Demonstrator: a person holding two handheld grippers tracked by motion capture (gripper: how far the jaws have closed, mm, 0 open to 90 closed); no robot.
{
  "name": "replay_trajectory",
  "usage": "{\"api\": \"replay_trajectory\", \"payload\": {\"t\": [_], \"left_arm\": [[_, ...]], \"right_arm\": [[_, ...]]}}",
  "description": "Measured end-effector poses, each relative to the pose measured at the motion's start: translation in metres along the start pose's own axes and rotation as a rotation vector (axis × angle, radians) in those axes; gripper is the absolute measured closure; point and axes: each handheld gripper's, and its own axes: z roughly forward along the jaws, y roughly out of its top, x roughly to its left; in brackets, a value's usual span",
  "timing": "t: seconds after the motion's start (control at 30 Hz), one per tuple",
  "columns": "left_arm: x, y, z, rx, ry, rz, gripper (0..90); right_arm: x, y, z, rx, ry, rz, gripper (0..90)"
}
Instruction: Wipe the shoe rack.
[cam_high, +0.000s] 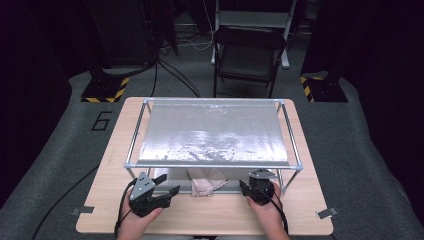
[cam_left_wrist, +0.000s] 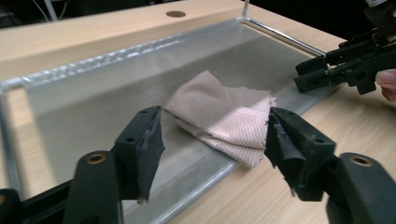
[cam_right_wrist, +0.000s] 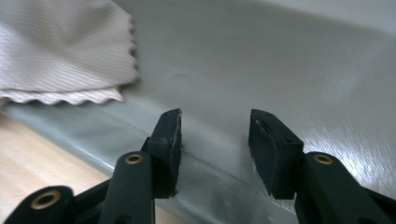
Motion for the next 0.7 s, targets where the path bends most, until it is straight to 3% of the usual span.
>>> {"api": "replay_trajectory", "payload": {"t": [0.07,0.1,0.23,0.27,0.37,0.5,0.6,0.7], "left_arm": [[-0.003,-0.003,0.010,0.016,-0.003,-0.019,39.6],[-0.005,-0.004,0.014,0.016,-0.008,-0.023,40.1],[-0.009,-0.004,0.031,0.044,-0.017,-0.012,40.0],[-0.013,-0.005,0.035,0.036,-0.016,-0.059,39.7],[-0.014,-0.003,0.048,0.055,-0.017,-0.041,36.9],[-0.022,0.001,0.068,0.064,-0.046,-0.047,30.4],[-0.031,0.001,0.084,0.085,-0.030,-0.059,28.4],[-0.036,-0.001,0.098,0.126,-0.009,-0.010,28.9]], "right_arm": [[0.000,0.000,-0.001,0.001,0.036,0.024,53.0],[0.001,0.000,0.000,-0.001,0.027,0.047,52.4],[0.000,-0.004,0.002,-0.034,0.027,0.042,50.7],[0.000,-0.005,0.003,-0.041,0.016,0.020,50.8],[0.001,-0.005,0.003,-0.033,0.010,0.013,50.8],[0.001,-0.005,0.003,-0.031,0.013,0.015,50.8],[0.001,-0.005,0.002,-0.031,0.013,0.016,50.8],[0.001,-0.005,0.003,-0.031,0.013,0.015,50.8]]}}
